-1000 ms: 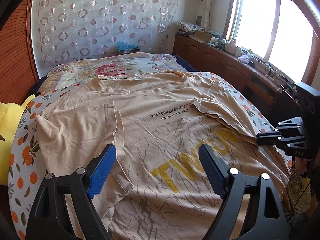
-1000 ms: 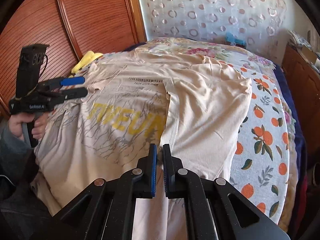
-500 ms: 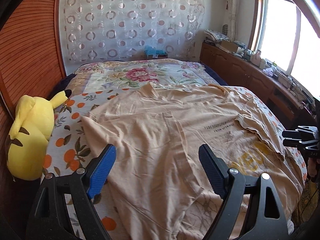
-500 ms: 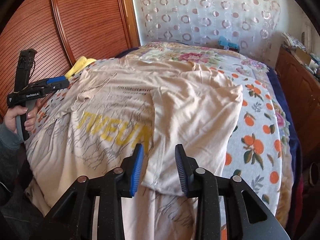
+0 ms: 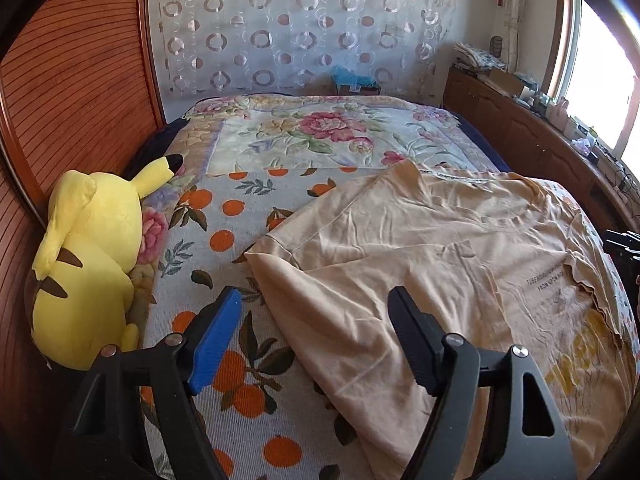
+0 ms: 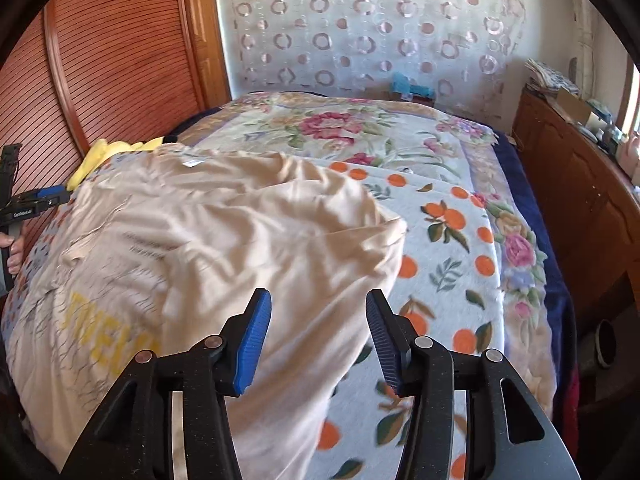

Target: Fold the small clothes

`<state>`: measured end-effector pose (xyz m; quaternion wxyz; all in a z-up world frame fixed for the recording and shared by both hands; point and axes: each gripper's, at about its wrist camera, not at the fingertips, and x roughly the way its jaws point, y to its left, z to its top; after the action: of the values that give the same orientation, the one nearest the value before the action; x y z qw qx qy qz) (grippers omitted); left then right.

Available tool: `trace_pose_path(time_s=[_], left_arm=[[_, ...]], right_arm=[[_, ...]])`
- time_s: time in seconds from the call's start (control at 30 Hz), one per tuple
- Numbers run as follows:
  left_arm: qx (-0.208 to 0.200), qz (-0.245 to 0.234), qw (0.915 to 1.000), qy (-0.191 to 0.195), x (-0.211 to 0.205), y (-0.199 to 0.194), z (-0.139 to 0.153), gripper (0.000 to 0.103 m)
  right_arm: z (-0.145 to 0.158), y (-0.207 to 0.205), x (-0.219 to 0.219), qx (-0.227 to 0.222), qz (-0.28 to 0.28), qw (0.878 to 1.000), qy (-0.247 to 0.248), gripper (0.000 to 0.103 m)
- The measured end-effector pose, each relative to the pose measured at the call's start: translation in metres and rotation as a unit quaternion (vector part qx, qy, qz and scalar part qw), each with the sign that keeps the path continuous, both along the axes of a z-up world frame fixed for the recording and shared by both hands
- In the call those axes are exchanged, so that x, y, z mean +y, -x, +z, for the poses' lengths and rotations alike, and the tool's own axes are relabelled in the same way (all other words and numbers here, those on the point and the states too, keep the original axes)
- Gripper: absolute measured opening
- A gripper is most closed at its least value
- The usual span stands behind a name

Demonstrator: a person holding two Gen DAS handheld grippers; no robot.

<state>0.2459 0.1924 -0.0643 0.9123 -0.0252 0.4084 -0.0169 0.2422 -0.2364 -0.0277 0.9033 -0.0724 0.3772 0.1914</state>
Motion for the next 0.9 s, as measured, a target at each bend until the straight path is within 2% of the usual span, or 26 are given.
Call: trace_pose_path(time_s=[0.23, 0.57, 0.83, 0.9], left_arm=[[0.016, 0.007, 0.9998, 0.000, 0.008, -0.015, -0.012, 0.076], [0.032, 0.008, 0.9994, -0.004, 0.010, -0.023, -0.021, 0.076], [0.029, 0.006, 0.9995, -0.012, 0.011, -0.027, -0.022, 0.076], [0.027, 0.002, 0.9996, -0.014, 0.010, -0.026, -0.021, 0.068]], right_arm=[[-0.006, -0.029, 0.007, 0.004, -0.015, 1.000, 0.012, 0.058], [-0.011, -0.053, 0.013, 0.013, -0.036, 0.999, 0.020, 0.059], [-0.015, -0.062, 0.020, 0.022, -0.031, 0.999, 0.021, 0.059], [-0.014, -0.062, 0.018, 0.017, -0.032, 0.999, 0.018, 0.059]])
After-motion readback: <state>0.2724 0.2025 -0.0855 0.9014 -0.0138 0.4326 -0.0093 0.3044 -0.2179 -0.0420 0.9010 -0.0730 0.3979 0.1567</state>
